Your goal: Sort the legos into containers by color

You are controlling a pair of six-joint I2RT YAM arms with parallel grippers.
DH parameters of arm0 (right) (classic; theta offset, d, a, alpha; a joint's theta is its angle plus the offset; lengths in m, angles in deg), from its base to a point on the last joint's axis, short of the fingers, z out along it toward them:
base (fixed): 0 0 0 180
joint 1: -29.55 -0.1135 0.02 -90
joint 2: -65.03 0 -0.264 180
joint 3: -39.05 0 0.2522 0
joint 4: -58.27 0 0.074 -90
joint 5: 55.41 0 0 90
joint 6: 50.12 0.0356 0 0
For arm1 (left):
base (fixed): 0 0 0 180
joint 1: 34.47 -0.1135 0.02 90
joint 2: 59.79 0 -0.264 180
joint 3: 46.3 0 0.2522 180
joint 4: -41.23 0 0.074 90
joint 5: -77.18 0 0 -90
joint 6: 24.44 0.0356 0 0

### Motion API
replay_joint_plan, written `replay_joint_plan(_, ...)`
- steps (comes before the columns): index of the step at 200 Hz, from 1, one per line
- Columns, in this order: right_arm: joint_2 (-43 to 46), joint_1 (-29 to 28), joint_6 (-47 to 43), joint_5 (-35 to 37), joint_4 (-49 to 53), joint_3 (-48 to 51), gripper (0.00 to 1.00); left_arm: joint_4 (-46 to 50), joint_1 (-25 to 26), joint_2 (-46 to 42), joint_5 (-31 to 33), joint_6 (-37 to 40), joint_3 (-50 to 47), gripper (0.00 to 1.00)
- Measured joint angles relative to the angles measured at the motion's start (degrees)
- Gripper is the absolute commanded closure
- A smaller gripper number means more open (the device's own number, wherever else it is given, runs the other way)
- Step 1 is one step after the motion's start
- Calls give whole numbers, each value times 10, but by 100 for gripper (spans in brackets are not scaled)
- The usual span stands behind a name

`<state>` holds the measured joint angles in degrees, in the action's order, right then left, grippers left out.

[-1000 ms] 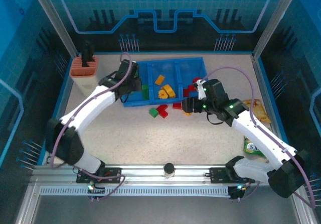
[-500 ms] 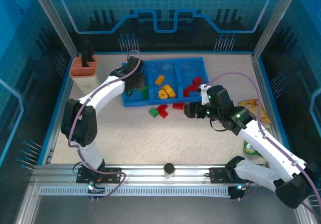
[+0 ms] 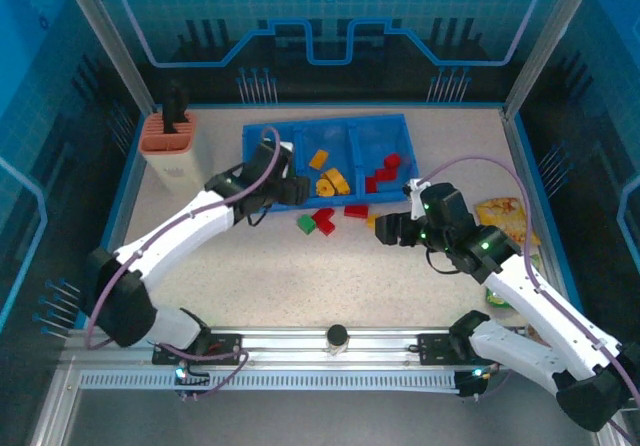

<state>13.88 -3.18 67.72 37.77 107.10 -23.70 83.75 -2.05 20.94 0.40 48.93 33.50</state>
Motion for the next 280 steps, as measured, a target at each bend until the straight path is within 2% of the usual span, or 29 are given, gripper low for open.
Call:
replay_joint_plan(21, -3, 0, 5, -1, 0, 14, 23, -22, 19, -2, -42, 0, -57, 22)
replay_joint_plan(52, -7, 0, 9, -3, -6, 15, 23, -27, 21, 45, -76, 3, -107, 22)
replay_joint_plan(133, 54, 0, 18, 0, 1, 56, 22, -71, 21, 197, -75, 20, -80, 23)
replay_joint_plan(173, 86, 0, 22, 9, 15, 69, 22, -78, 21, 229, -59, 33, -48, 25)
replay_joint_plan(197, 89, 0, 23, 9, 18, 75, 22, -81, 21, 243, -54, 39, -31, 37)
replay_joint_plan(224, 86, 0, 25, 9, 18, 77, 22, -81, 21, 250, -52, 46, -22, 61)
replay_joint_plan(237, 84, 0, 26, 9, 17, 77, 22, -80, 21, 250, -49, 47, -21, 70)
replay_joint_plan(249, 80, 1, 27, 8, 17, 77, 22, -80, 21, 249, -45, 49, -21, 74)
replay_joint_plan(280, 76, 1, 28, 8, 14, 79, 22, -76, 28, 207, -30, 44, -48, 75)
